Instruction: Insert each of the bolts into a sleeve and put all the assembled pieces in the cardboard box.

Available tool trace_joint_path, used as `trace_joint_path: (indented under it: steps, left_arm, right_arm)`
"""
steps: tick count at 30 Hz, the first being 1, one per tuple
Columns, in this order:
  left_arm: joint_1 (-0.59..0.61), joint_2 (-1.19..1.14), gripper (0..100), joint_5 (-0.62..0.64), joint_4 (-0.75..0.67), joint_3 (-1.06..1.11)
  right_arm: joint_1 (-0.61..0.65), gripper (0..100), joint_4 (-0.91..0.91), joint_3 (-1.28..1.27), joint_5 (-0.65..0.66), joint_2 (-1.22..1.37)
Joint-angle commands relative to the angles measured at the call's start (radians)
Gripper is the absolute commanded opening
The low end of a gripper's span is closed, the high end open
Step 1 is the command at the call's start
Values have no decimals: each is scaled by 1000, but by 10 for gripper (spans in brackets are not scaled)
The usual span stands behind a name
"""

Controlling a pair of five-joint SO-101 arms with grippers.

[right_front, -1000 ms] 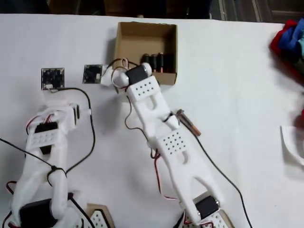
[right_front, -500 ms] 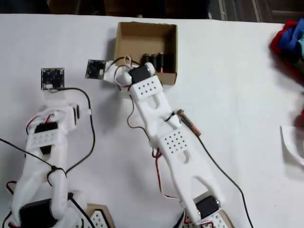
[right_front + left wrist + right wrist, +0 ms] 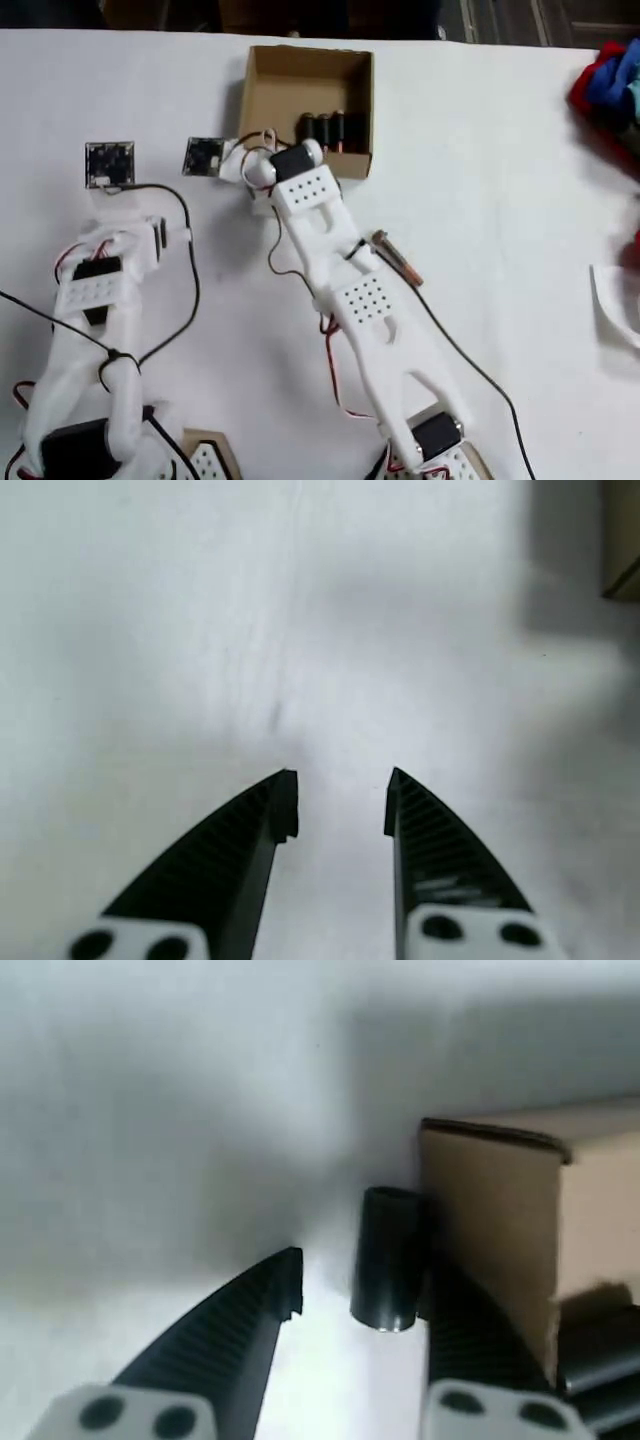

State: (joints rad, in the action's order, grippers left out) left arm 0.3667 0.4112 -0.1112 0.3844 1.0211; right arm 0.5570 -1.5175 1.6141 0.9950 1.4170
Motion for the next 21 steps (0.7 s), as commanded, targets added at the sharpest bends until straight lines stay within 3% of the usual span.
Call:
trace_joint_path:
  steps: [1, 12, 21]
  left_arm:
    - [8, 11, 160, -3, -20, -7]
    - [8, 14, 160, -3, -20, -7]
    - [8, 14, 160, -3, -20, -7]
  right_arm:
    - [-16, 190, 8, 3, -6, 2]
    - [-7, 190, -186, 55, -11, -68]
    - [-4, 190, -119, 54, -15, -133]
